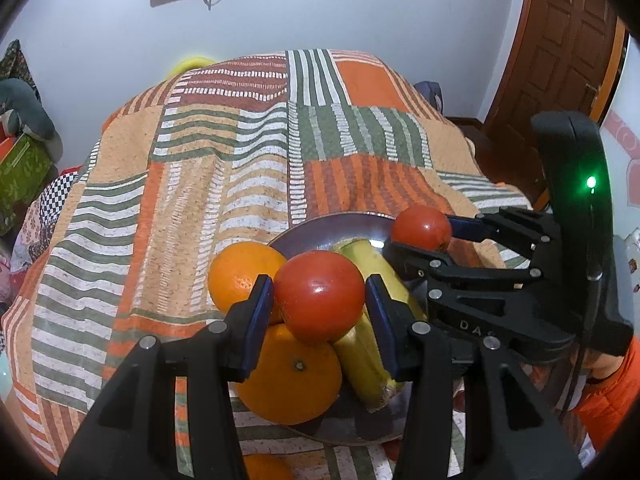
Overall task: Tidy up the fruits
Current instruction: 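Carry the tomato with the right tool while the left tool carries its tomato over the plate, then lower both tomatoes onto the plate and open both tools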
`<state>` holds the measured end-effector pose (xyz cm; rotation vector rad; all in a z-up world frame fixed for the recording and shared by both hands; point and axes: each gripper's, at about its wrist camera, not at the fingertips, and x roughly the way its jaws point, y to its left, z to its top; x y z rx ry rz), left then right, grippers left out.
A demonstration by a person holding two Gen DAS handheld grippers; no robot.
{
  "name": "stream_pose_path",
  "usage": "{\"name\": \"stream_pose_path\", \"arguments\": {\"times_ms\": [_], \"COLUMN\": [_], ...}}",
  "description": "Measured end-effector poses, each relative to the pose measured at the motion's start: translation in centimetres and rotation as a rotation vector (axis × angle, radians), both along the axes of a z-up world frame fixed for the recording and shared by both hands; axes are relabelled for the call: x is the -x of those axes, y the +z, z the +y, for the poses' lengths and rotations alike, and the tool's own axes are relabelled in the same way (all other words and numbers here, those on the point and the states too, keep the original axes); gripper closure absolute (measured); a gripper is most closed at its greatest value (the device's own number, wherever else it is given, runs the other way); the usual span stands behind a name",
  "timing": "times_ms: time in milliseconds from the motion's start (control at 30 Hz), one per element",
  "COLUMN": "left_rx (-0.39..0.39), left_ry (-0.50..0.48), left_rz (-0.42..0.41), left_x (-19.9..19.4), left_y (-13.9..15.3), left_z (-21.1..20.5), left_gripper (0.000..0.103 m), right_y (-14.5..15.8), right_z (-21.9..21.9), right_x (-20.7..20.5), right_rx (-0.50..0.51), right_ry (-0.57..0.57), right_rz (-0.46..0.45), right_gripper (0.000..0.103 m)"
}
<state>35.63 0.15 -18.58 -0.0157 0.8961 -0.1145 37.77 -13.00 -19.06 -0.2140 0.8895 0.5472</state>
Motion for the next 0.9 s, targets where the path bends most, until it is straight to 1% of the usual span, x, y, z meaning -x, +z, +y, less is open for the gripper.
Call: {"name": "stream_pose_path", "arguments": {"times_ms": [300, 433, 467, 533, 567, 600, 900], "left_rx": [-0.018, -0.026, -0.025, -0.019, -0.017, -0.015, -0.004], "left_ry": [-0.007, -0.003, 0.001, 0.007, 0.008, 0.007, 0.04], "left_rz": [-0.008, -0.008, -0.006, -0.006, -0.008, -0.011, -0.087], "left_x": [0.1, 0.1, 0.1, 0.3, 0.5, 0.7, 3.5], "left_y": [-0.3, -0.3, -0.3, -0.2, -0.1, 0.0, 3.3], "left_z": [-0.4, -0.5, -0.4, -0.3, -0.3, -0.3, 1.1], "left_gripper": [0.055, 0.053, 0.052, 0.052, 0.052, 0.052, 0.04], "right_y": [-0.4, -0.4, -0.3, 0.1, 0.4, 0.7, 3.7], "right_z": [0.1, 0.2, 0.2, 0.1, 0.0, -0.1, -0.9], "right_x": [-0.3, -0.3, -0.2, 0.1, 0.3, 0.6, 3.1], "right_rx": [0.014, 0.028, 0.027, 0.011, 0.003, -0.001, -0.032], "right_ry": [-0.008, -0.009, -0.009, -0.003, -0.003, -0.004, -0.013], "right_rz": [0.003, 0.0, 0.0, -0.011, -0.022, -0.038, -0.096], "right_gripper": [0.058, 0.057, 0.056, 0.047, 0.041, 0.038, 0.038]}}
